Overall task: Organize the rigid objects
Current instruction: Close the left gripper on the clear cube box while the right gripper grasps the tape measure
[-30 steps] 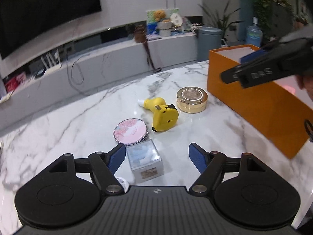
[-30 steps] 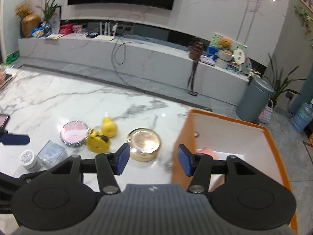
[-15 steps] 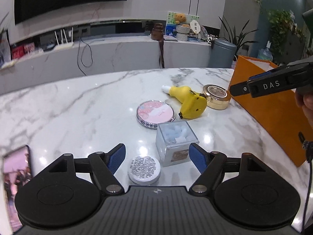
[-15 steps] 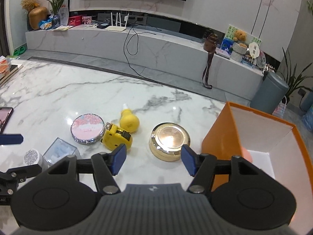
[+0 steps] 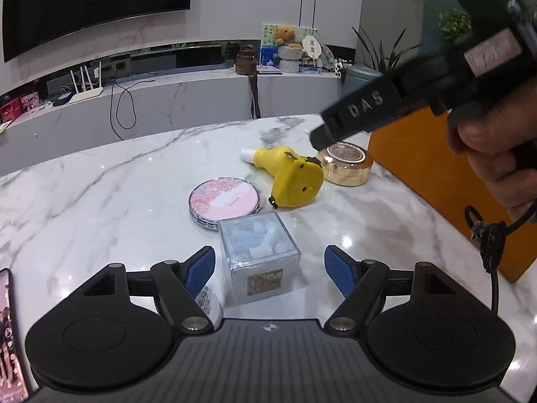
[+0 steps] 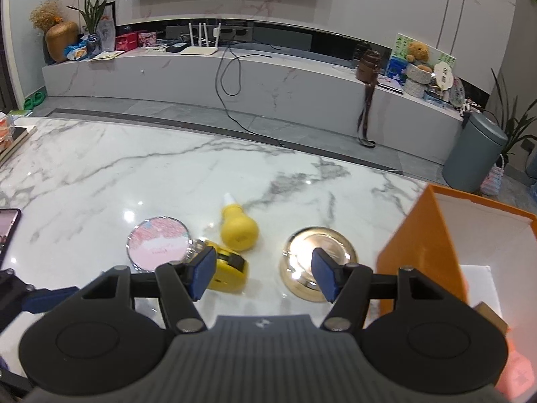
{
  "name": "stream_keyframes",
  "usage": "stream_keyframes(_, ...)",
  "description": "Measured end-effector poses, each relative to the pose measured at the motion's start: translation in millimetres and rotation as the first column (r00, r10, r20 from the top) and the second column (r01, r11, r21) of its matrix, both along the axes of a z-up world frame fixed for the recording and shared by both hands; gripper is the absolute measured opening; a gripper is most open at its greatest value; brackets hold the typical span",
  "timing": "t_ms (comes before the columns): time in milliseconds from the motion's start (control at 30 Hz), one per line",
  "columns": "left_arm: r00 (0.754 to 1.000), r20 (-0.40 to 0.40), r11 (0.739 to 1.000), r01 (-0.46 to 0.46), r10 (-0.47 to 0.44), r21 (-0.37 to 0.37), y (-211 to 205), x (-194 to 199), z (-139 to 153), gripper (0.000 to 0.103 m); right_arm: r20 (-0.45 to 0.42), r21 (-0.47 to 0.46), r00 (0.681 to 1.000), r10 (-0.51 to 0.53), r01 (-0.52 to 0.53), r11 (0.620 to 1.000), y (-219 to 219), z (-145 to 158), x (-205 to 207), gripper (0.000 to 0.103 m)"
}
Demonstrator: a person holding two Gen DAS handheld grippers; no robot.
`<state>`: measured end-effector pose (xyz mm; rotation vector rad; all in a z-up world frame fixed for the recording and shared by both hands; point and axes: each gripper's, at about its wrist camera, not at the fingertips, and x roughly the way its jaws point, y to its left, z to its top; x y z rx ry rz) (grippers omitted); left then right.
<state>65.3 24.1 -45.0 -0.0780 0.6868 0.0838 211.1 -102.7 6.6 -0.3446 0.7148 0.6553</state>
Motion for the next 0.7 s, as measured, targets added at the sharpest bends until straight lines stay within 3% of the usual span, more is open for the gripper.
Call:
stream_keyframes(333,1.0,-0.028,0.999,0.001,0.0,0.039,-5.5,14.1,-10.7,0.087,-0.057,-0.026,0.996,0.072,-0.074,0.997,27.1,-22.9,-2.9,0.064)
stream_keyframes(600,0.999,-0.04,0.999,-0.014,0.015,0.033,0.4,22.3,-15.2,0.087,-0.09,-0.028,0.994,0.065,-0.067,0.997,36.4,-36.7,10.9,0.064)
stream_keyframes(700,0.999,-0.043,1.0,-0.014,0.015,0.02,1.7,24.2,-15.3,0.087,-0.098,-0.038,0.982,0.163,-0.167,0.985,40.1,-36.8,10.3,0.065)
